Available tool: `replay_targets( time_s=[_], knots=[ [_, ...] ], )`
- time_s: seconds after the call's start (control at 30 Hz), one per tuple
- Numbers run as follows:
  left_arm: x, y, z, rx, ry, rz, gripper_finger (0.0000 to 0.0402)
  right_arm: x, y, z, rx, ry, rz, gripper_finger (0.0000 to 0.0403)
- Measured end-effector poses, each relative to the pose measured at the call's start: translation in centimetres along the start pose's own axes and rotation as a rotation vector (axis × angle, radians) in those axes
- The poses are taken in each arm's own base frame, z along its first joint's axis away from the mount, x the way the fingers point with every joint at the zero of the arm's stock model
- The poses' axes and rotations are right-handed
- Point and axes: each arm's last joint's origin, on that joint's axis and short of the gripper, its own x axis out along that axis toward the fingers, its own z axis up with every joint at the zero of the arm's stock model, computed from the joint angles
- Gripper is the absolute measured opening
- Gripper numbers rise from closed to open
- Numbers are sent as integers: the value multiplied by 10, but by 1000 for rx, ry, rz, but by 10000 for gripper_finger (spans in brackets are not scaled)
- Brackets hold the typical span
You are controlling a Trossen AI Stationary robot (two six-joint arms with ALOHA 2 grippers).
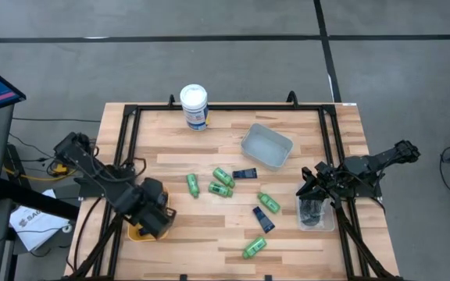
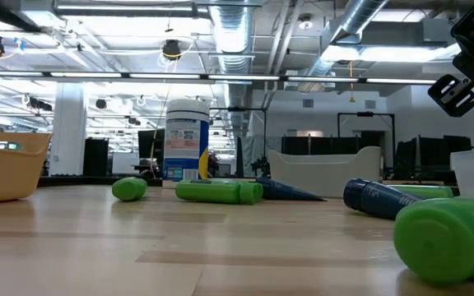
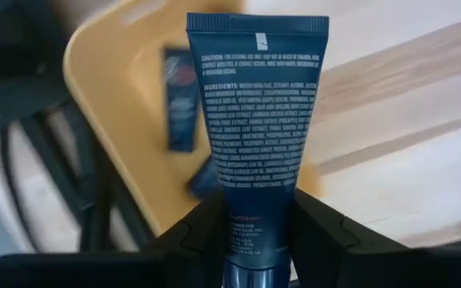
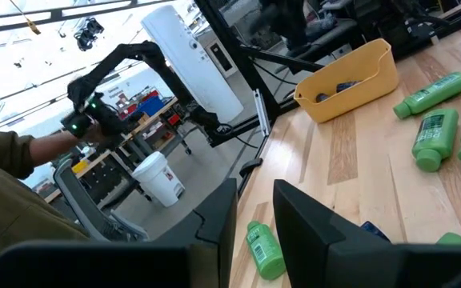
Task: Pick & Place Travel size toiletries
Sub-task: Put the blue shave cream into the light orange bin
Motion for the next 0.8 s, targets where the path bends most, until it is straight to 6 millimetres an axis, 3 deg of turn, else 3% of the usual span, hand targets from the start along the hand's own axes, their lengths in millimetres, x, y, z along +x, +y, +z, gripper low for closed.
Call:
replay_targets(
  time_s=[0.37, 0.8],
  knots=[
    [64, 4, -1, -28, 49, 91, 105, 0, 0, 0, 0, 0, 0, 76],
    [104, 9, 5, -53, 49, 96, 105, 0, 0, 0, 0, 0, 0, 76]
  ],
)
